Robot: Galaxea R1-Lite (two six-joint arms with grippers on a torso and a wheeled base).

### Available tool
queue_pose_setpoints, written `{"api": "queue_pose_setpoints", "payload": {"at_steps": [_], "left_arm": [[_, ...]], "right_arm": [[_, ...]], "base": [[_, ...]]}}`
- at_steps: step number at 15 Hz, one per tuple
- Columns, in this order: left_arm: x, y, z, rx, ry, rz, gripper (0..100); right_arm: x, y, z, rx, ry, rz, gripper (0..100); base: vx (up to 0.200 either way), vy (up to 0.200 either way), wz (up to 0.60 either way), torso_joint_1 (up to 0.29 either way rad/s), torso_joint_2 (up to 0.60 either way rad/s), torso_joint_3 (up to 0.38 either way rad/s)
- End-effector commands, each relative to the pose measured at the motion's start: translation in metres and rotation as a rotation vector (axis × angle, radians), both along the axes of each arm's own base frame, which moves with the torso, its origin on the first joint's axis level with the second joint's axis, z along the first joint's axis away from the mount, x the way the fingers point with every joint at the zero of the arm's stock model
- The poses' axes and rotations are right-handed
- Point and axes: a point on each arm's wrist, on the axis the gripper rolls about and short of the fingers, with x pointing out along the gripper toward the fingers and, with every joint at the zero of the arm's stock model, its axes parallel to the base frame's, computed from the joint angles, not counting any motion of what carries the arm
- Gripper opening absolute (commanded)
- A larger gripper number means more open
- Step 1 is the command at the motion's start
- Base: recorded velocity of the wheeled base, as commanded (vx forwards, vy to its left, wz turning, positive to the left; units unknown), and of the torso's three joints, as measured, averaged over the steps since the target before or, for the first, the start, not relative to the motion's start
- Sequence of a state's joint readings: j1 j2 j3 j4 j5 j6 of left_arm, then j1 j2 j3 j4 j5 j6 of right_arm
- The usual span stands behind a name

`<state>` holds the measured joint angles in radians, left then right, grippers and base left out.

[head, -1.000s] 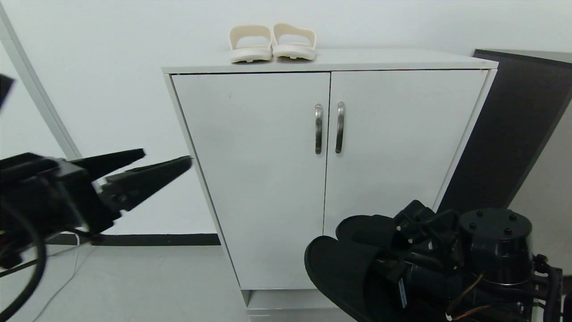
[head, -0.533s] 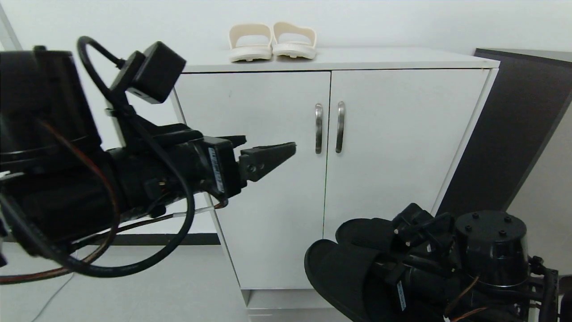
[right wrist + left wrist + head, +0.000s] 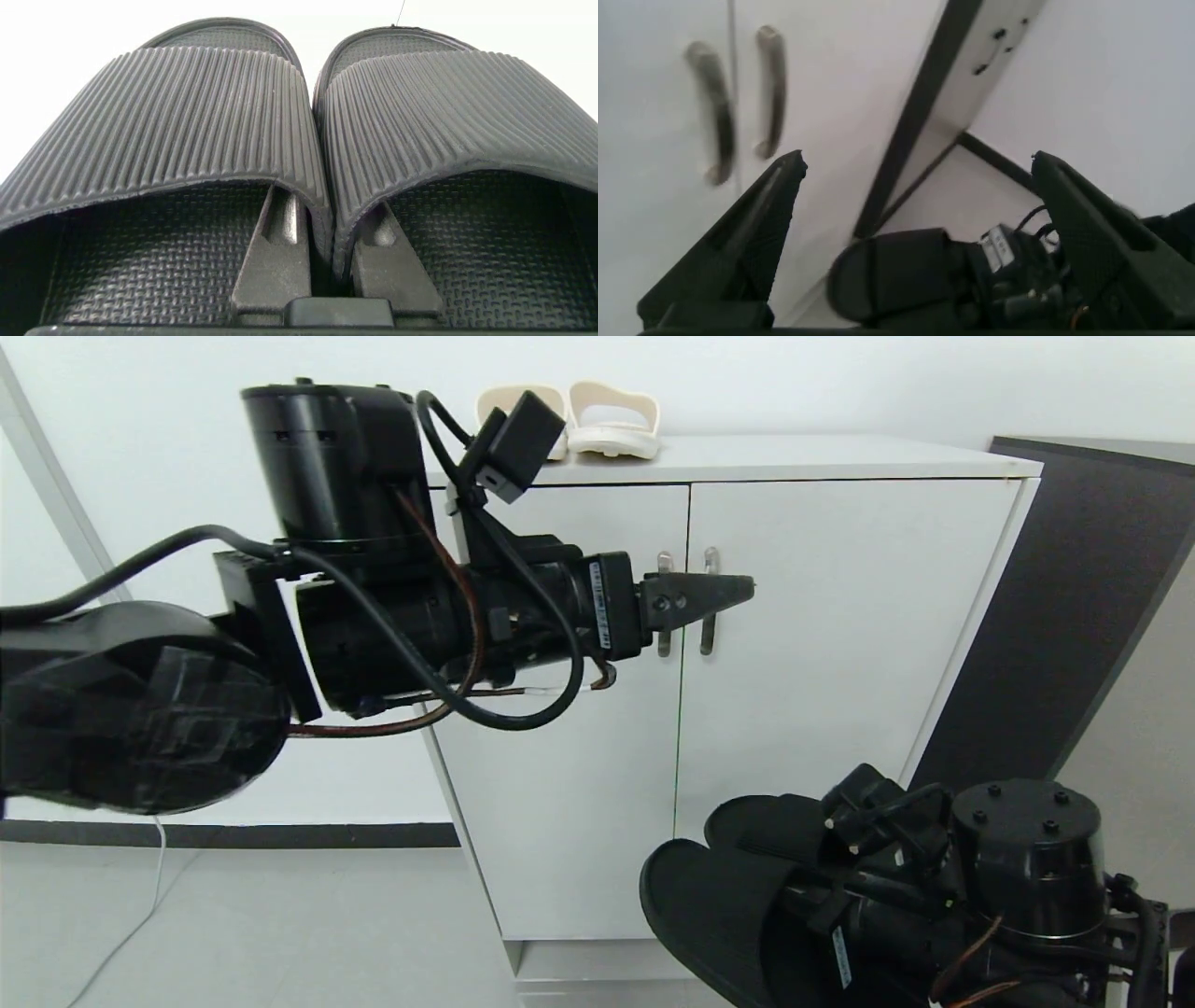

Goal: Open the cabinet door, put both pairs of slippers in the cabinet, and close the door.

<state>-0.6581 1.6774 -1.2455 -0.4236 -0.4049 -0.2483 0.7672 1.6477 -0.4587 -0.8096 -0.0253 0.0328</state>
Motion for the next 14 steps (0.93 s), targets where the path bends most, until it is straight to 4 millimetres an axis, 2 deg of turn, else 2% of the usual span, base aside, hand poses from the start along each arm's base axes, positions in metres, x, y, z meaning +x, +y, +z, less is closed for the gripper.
{"api": "queue_pose_setpoints", "payload": {"at_steps": [1,3,6,11,14], "left_arm": [[0.017,-0.014,-0.006,-0.001,0.068,-0.059,100],[0.023,-0.02,0.001,-0.043,0.123,-0.105,100],[0.044,-0.036,-0.005,-0.044,0.112,0.005,100],[0.054,-0.039,-0.008,-0.008,0.096,0.077,100],[0.069,-0.046,-0.012,-0.012,0.089,0.127,100]], "right_arm": [[0.0,0.0,0.0,0.0,-0.001,-0.001,0],[0.001,0.0,0.0,0.001,-0.002,-0.004,0],[0.001,0.0,0.0,0.0,0.001,-0.004,0],[0.001,0.0,0.0,-0.002,-0.001,-0.003,0],[0.001,-0.001,-0.001,-0.003,0.0,-0.003,0]], "base": [[0.0,0.0,0.0,0.0,0.0,0.0],[0.0,0.0,0.0,0.0,0.0,0.0],[0.0,0.0,0.0,0.0,0.0,0.0],[0.0,0.0,0.0,0.0,0.0,0.0],[0.0,0.0,0.0,0.0,0.0,0.0]]}}
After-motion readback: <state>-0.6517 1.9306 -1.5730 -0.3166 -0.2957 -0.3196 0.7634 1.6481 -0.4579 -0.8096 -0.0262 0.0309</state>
